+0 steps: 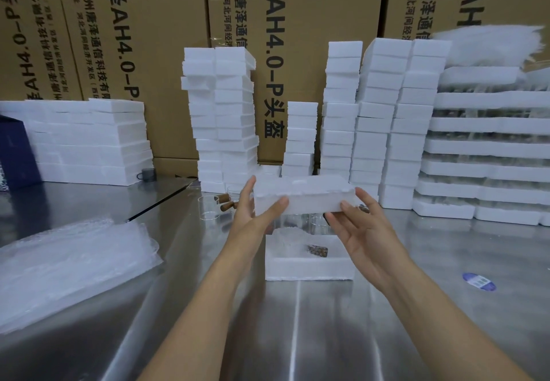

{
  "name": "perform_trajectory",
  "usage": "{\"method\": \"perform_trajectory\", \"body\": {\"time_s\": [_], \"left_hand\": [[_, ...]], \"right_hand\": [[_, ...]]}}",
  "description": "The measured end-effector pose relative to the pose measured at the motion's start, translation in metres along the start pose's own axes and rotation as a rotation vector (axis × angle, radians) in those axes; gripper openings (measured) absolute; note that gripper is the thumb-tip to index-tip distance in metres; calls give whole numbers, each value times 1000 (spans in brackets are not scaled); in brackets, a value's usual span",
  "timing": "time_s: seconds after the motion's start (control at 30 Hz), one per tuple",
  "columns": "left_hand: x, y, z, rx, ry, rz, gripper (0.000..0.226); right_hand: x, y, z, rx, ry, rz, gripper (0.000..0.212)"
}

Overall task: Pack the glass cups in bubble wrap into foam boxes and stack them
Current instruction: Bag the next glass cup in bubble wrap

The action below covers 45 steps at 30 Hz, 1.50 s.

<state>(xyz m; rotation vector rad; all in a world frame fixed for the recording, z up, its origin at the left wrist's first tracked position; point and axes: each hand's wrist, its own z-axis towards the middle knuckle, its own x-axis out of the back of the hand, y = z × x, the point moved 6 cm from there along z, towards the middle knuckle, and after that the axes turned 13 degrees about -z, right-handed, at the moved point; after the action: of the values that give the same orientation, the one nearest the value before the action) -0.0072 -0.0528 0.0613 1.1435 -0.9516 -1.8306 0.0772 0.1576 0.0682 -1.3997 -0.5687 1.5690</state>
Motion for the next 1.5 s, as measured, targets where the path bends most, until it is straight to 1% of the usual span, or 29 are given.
{"method": "perform_trajectory", "body": {"time_s": [0.03,0.1,0.17,0.23,0.3,0.37,0.4,0.47,0.53,0.6,0.7,0.77,0.83,0.97,1.1,1.2,1.27,1.3,1.37,1.47,1.5], "left_hand": [[2,-1,0,11,-9,11,98],[5,-5,-1,32,-32,41,106],[6,-9,-4,50,-62,116,116],[7,-12,-6,72,-86,170,119],[10,-14,-7,104,-105,193,113],[14,-18,-8,144,-127,205,101],[15,-21,-7,161,-135,222,95],[16,-27,-7,190,-144,265,82],[14,-31,-7,207,-161,294,76],[14,-31,-6,205,-171,302,80],[21,-34,-5,206,-186,286,83],[27,-38,-5,238,-200,291,85],[32,-43,-5,266,-208,314,87],[33,-42,-5,267,-210,332,87],[35,-44,-8,317,-213,340,81],[34,-44,-12,415,-168,242,68],[31,-47,-14,459,-132,223,54],[28,-49,-14,444,-136,254,42],[24,-55,-12,400,-104,301,19],[21,-58,-12,330,-42,286,16],[22,-61,-11,311,-45,285,14]], "right_hand": [[5,0,1,-19,-15,-28,53],[16,2,3,-67,-3,-165,46],[28,5,3,-144,85,-318,40],[36,9,4,-207,162,-460,38],[42,11,5,-208,205,-646,35],[47,10,6,-158,248,-841,24],[49,10,6,-136,264,-916,19],[53,11,7,-108,282,-994,17],[56,12,7,-108,293,-1035,18],[59,17,7,-137,288,-1057,19],[59,24,8,-182,248,-1033,34],[57,27,9,-184,205,-1011,39],[54,29,10,-171,165,-1000,40],[56,31,10,-179,143,-1012,41],[56,33,4,-191,130,-1038,44],[51,31,0,-143,118,-1044,50],[44,29,-3,-86,99,-1052,41],[43,28,-4,-66,94,-1069,35],[42,28,-7,-51,101,-1108,35],[43,27,-10,-49,139,-1111,35],[43,27,-11,-52,159,-1112,35]]}}
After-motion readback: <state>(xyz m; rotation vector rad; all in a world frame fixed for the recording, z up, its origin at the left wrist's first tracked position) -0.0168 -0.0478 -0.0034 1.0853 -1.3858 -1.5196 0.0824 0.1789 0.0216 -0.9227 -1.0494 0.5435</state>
